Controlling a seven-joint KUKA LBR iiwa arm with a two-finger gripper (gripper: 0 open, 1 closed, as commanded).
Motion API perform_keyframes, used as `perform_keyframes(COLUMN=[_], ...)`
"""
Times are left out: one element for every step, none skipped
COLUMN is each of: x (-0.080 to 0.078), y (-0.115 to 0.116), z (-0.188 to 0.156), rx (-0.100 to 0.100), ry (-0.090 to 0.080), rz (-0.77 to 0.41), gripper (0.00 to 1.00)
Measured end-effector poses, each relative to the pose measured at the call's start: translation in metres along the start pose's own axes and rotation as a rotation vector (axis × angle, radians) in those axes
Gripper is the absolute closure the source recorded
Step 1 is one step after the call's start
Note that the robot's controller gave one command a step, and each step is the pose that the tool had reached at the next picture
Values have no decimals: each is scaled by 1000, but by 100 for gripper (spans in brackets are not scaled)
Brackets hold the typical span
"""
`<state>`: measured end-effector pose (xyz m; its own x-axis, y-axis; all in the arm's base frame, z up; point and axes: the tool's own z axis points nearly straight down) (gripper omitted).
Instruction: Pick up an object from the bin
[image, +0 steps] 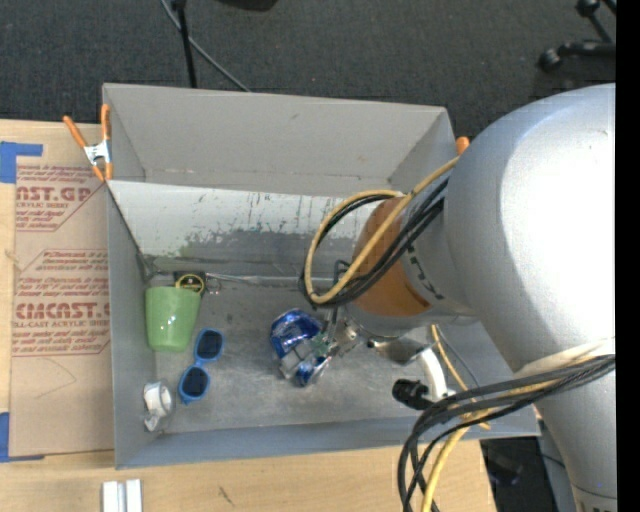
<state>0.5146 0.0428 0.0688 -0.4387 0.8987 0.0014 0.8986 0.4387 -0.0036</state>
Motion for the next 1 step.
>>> perform_keyframes(x=[0], y=[0], z=[0], rx=[2], ry=[-1], rz=[-2], gripper=[0])
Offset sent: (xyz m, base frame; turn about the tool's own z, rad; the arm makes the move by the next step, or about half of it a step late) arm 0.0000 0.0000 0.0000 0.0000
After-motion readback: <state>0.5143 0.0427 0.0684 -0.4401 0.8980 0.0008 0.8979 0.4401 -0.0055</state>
